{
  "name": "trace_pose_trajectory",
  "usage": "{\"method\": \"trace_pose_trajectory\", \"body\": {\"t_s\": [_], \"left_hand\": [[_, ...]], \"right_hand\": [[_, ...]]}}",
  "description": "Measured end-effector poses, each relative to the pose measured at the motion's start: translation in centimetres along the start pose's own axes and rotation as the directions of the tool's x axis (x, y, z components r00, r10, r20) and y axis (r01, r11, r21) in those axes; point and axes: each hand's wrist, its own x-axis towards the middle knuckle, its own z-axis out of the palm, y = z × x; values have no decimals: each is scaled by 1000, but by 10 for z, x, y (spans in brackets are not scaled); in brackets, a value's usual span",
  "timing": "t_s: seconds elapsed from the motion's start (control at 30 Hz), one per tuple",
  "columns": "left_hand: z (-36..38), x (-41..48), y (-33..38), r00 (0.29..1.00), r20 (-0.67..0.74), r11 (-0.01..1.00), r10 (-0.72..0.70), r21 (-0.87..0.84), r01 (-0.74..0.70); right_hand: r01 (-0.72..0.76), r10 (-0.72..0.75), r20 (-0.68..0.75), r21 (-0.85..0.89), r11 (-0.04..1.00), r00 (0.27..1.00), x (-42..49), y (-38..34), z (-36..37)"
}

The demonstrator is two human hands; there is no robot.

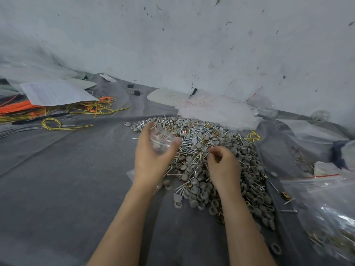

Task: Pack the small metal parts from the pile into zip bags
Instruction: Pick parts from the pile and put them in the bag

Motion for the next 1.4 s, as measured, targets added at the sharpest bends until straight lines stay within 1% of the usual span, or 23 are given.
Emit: {"method": "trace_pose_trajectory", "body": {"t_s": [0.07, 0.13, 0.2, 0.27, 0.33, 0.43, 0.5, 0.57, 0.63, 0.7, 0.77, 0.8, 0.83, 0.93, 1.0, 1.07, 1.1, 1.13, 1.17, 1.2, 1.27, 1.3, 1.4], "left_hand": [[-13, 6, 13, 992, -128, 991, -12, -131, -4], [-25, 13, 22, 980, -199, 984, -13, -174, -22], [-33, 17, 29, 979, -204, 987, -7, -161, -26], [-37, 20, 32, 979, -202, 996, 21, -84, -38], [-39, 22, 32, 986, -161, 998, 46, 45, -39], [-34, 22, 26, 998, -31, 968, 49, 246, -40], [-23, 19, 21, 997, 39, 948, 64, 311, -73], [-8, 12, 15, 992, 104, 939, 76, 327, -106], [5, 3, 7, 984, 158, 927, 87, 349, -138], [15, -6, -1, 974, 198, 914, 109, 366, -177], [19, -11, -7, 966, 222, 907, 132, 367, -208], [20, -12, -9, 963, 229, 901, 145, 372, -225], [21, -12, -11, 959, 234, 895, 159, 376, -240], [20, -12, -13, 954, 249, 892, 170, 372, -256], [20, -11, -15, 960, 228, 899, 163, 366, -240], [18, -10, -15, 979, 149, 924, 141, 335, -184], [17, -9, -15, 988, 96, 940, 123, 308, -147], [16, -8, -14, 993, 45, 953, 106, 279, -114], [15, -8, -13, 996, 4, 963, 94, 253, -92], [15, -8, -13, 996, -24, 969, 89, 234, -81], [15, -8, -12, 995, -34, 972, 89, 223, -79], [16, -9, -12, 996, -26, 970, 88, 228, -80], [18, -9, -15, 996, 5, 965, 90, 248, -89]], "right_hand": [[0, 6, 67, -94, 996, 998, -2, -2, 2], [34, -10, 118, -206, 978, 993, -5, -5, 5], [77, -33, 167, -268, 960, 985, -8, -9, 8], [113, -45, 224, -301, 947, 974, -11, -11, 11], [142, -37, 286, -353, 925, 957, -13, -12, 14], [149, -5, 326, -418, 896, 945, -14, -11, 17], [138, -3, 313, -411, 901, 950, -14, -12, 17], [134, -24, 271, -393, 910, 962, -13, -12, 18], [134, -87, 172, -284, 950, 981, -11, -9, 18], [81, -81, 36, -10, 997, 996, -8, -10, 14], [19, -6, -44, 312, 950, 999, -5, -12, 9], [8, 12, -45, 423, 906, 999, -5, -14, 8], [6, 4, -19, 476, 880, 1000, -6, -16, 8], [27, -114, 167, 448, 894, 979, -11, -25, 13], [50, -145, 184, 442, 896, 972, -14, -25, 17], [93, -129, 74, 368, 925, 989, -13, -23, 16], [127, -138, 20, 270, 955, 990, -12, -20, 16], [168, -171, 11, 150, 974, 985, -12, -17, 16], [213, -214, 62, 23, 977, 975, -13, -15, 18], [259, -242, 159, -103, 960, 957, -14, -13, 22], [331, -229, 329, -301, 894, 916, -20, -13, 30], [340, -210, 356, -357, 870, 911, -22, -13, 32], [322, -191, 322, -425, 846, 927, -22, -13, 36]]}}
